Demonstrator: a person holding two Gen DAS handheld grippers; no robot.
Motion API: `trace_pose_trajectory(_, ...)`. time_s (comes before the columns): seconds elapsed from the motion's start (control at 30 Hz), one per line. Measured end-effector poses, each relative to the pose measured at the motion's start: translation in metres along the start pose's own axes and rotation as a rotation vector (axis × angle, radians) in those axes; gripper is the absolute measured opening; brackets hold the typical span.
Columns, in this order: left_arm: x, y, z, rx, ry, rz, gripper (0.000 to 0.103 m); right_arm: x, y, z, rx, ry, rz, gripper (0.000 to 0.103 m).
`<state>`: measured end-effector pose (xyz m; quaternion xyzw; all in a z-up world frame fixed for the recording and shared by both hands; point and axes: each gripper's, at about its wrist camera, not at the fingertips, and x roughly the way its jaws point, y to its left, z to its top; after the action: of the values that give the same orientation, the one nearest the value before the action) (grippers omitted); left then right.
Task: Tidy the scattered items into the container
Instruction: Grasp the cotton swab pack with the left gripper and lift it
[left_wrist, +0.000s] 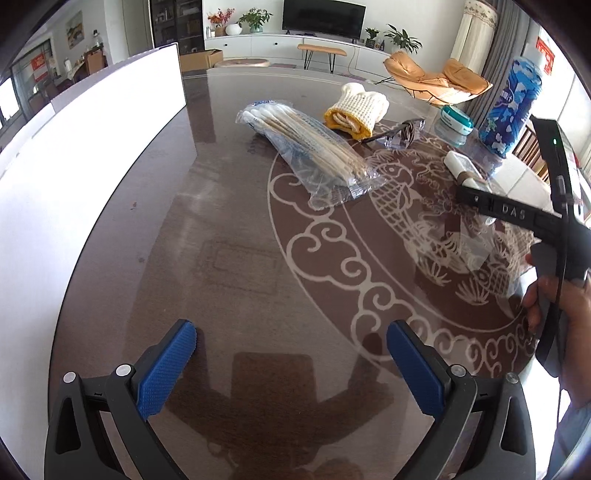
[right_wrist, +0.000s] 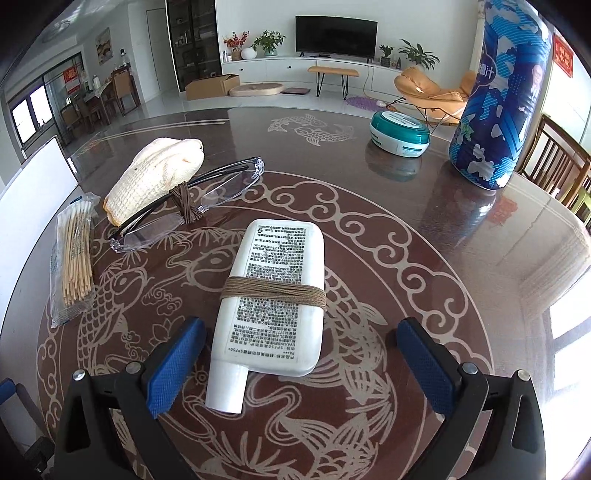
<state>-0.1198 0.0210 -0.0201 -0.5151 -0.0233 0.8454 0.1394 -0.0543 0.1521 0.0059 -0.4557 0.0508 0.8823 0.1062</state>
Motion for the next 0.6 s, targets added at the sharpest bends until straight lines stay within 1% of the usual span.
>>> trace_pose_trajectory(0.03, 0.001, 0.004, 0.012, -0.045, -0.001, -0.035, 0.103, 0.000, 0.000, 0.000, 0.000, 0.000, 0.000, 0.103)
trace_pose_trajectory(0.07, 0.003, 0.007, 0.026, -0.082, -0.008, -0.049, 0.103, 0.000, 0.000, 0.000, 0.000, 0.000, 0.000, 0.103)
trace_pose_trajectory(0.17, 0.009, 0.006, 0.062, -0.127, -0.039, -0.033, 0.103, 0.000, 0.000, 0.000, 0.000, 0.000, 0.000, 0.103)
trace_pose_trajectory(0.3, 0.030, 0.000, 0.095, -0.165, -0.044, -0.025, 0.103, 0.000, 0.000, 0.000, 0.000, 0.000, -0.001, 0.103)
trace_pose_trajectory(0.4, 0.044, -0.004, 0.112, -0.177, -0.048, -0.009, 0.103, 0.000, 0.001, 0.000, -0.001, 0.000, -0.001, 0.103)
trace_pose_trajectory(0.47, 0.055, -0.008, 0.119, -0.174, -0.048, 0.023, 0.103, 0.000, 0.001, -0.001, 0.000, 0.000, -0.001, 0.103)
trace_pose_trajectory(0.53, 0.066, -0.010, 0.123, -0.177, -0.032, 0.068, 0.103, 0.000, 0.001, -0.001, 0.000, 0.000, -0.001, 0.103)
trace_pose_trajectory(0.6, 0.076, -0.010, 0.124, -0.186, -0.022, 0.089, 0.103, 0.000, 0.001, -0.001, 0.000, 0.000, -0.001, 0.103)
